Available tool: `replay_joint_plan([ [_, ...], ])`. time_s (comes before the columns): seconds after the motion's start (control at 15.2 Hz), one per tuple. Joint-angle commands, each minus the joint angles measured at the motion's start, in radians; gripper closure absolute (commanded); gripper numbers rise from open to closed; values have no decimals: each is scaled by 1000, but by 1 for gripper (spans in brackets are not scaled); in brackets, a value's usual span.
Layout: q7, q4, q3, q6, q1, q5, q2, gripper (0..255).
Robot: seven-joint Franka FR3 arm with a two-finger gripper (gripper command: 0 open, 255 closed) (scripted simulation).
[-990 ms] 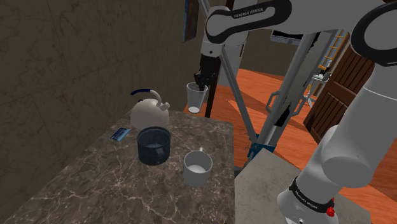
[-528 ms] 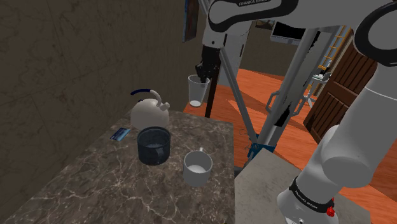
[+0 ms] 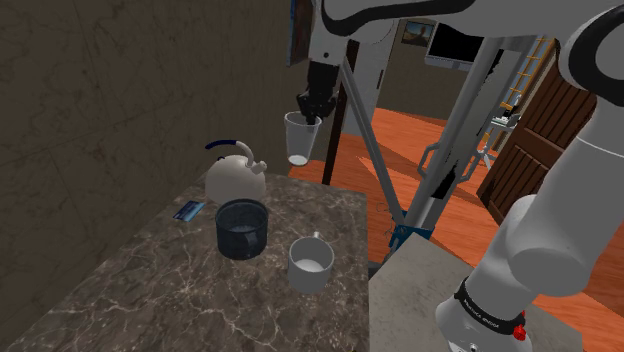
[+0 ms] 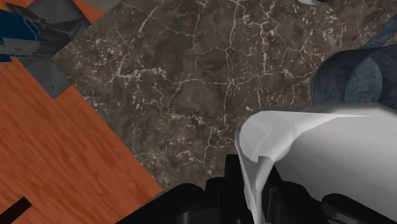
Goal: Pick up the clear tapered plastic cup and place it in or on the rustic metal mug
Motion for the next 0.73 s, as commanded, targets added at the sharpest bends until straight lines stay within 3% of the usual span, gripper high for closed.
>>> replay_joint_plan([
  [0.0, 51, -1, 25, 0, 24, 2, -7, 255],
  [0.66, 288, 87, 143, -23, 139, 3, 30, 255],
])
